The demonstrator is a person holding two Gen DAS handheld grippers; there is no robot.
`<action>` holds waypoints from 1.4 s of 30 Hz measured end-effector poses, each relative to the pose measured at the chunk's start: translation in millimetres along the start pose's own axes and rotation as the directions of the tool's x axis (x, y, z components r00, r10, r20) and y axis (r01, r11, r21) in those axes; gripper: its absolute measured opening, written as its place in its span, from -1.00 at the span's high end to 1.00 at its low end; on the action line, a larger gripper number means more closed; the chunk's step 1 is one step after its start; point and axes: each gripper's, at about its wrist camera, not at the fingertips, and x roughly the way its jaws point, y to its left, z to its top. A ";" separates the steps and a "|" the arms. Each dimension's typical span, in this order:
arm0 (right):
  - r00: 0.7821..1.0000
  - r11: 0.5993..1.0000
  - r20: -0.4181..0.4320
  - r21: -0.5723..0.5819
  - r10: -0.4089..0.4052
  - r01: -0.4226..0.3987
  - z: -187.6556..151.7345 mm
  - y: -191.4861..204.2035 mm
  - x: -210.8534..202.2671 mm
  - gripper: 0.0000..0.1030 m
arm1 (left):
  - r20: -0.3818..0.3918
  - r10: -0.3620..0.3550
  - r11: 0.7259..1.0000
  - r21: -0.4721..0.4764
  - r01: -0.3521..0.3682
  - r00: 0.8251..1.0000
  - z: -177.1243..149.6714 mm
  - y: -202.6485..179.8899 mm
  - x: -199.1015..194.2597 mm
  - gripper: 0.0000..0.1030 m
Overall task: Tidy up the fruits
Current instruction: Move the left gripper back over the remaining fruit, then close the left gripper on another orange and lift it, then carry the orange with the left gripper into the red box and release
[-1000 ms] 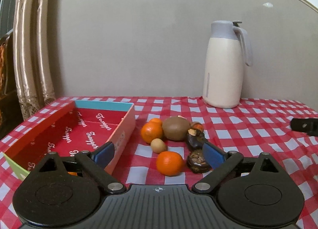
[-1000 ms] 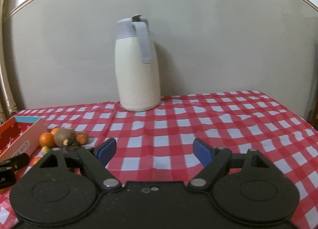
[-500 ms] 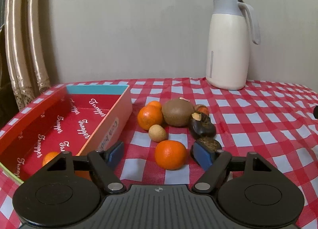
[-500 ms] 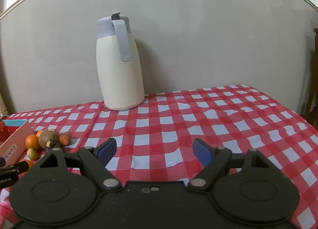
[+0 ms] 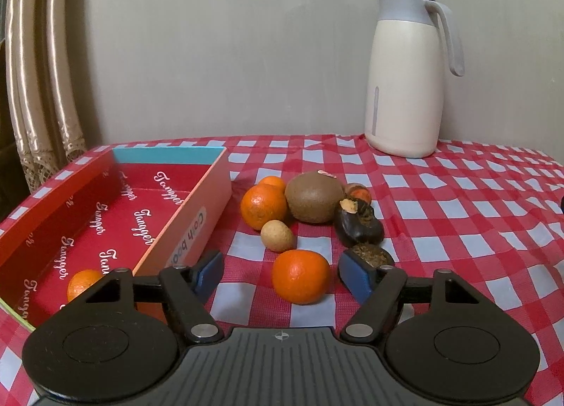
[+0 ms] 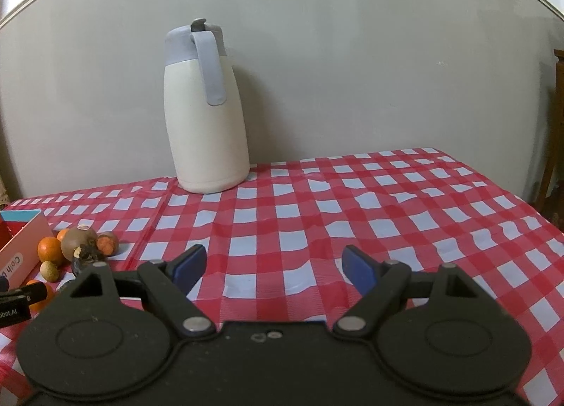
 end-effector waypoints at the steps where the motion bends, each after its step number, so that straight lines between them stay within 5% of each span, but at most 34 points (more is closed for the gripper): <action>1: 1.000 1.000 0.000 0.001 -0.001 0.001 0.0 0.0 -0.1 -0.62 | 0.000 -0.001 1.000 0.000 0.001 1.000 -0.1 0.0 -0.1 -0.41; 5: 1.000 1.000 0.001 0.003 -0.003 0.003 0.2 -0.9 -0.1 -0.62 | -0.003 -0.004 1.000 0.004 0.004 1.000 -0.4 -0.6 1.5 -0.37; 7: 1.000 1.000 0.000 0.002 -0.002 0.002 0.4 -1.0 0.0 -0.62 | -0.020 -0.011 1.000 0.004 0.011 1.000 -0.3 -0.8 4.5 -0.04; 11: 1.000 1.000 -0.001 0.002 -0.003 0.003 0.5 -1.1 0.2 -0.62 | -0.035 -0.022 1.000 0.003 0.022 0.999 -1.5 -3.2 8.2 -0.02; 15: 1.000 1.000 -0.001 0.004 -0.006 0.006 0.6 -2.9 0.1 -0.62 | -0.060 -0.045 0.999 -0.007 0.045 0.997 -3.2 -4.7 12.8 0.21; 30: 1.000 1.000 0.002 0.011 -0.002 0.002 0.1 1.0 -2.0 -0.62 | 0.011 -0.047 0.999 -0.025 0.048 0.999 3.7 3.1 -9.1 0.25; 42: 0.998 0.998 -0.009 -0.027 0.064 -0.064 -4.5 44.5 0.5 -0.62 | 0.116 0.009 0.997 -0.075 0.000 0.993 11.9 54.3 -49.0 0.25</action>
